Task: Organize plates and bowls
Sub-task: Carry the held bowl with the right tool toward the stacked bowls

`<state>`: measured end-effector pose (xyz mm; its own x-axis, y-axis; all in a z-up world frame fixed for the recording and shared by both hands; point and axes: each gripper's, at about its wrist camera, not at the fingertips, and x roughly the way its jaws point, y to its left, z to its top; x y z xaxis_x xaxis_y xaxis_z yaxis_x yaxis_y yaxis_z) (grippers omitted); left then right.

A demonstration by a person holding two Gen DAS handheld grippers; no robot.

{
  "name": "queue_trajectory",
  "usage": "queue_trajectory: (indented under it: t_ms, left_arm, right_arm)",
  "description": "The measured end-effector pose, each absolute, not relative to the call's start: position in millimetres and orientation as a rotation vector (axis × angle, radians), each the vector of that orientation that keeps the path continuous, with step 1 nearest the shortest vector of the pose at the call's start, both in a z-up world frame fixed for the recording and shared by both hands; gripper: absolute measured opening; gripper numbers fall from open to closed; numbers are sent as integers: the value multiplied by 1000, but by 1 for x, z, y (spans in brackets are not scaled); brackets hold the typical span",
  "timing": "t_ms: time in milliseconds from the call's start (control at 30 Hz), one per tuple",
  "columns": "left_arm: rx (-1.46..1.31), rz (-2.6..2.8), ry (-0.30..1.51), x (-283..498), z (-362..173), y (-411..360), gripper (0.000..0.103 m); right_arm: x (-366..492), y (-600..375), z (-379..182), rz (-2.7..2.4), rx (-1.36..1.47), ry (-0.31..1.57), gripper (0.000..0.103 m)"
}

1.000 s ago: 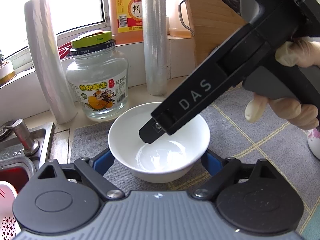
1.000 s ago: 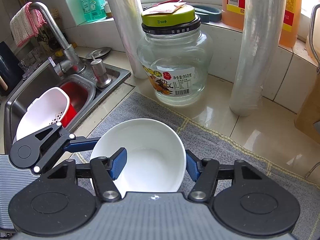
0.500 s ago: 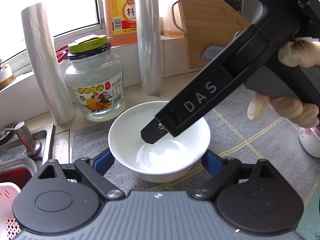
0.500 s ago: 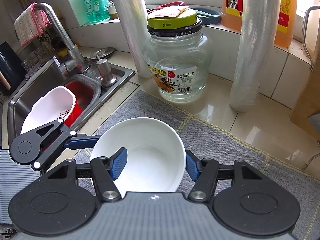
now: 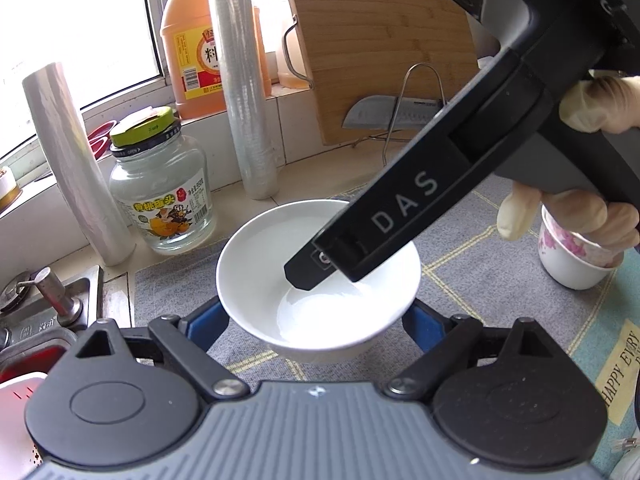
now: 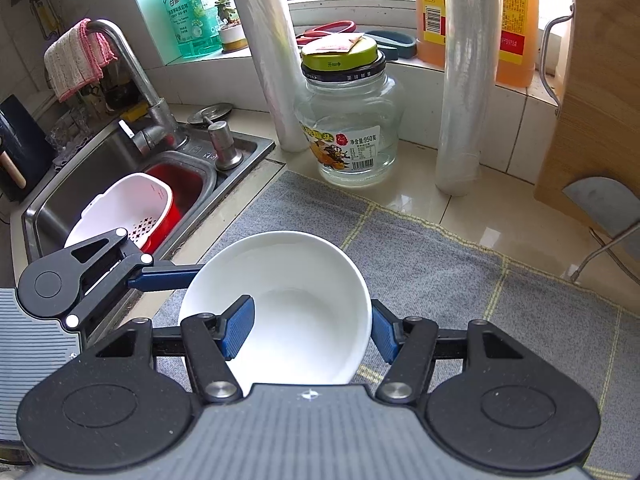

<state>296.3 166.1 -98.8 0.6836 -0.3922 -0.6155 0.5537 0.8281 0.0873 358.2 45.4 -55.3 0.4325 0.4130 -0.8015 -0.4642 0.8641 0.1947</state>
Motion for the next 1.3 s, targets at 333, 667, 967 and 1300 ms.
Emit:
queue_trajectory:
  t_ms: [333, 667, 967, 1300]
  left_arm:
    - [315, -631, 612, 266, -87, 156, 92]
    - [358, -722, 594, 245, -78, 138, 92]
    - [368, -758, 567, 227, -64, 93, 92]
    - [422, -850, 510, 221, -55, 42, 92]
  right_arm:
    - [311, 28, -39, 464, -36, 956, 67]
    - [271, -5, -29, 390, -14, 931, 67]
    - [245, -54, -10, 352, -15, 897, 68]
    - [225, -106, -4, 243, 5, 876, 68]
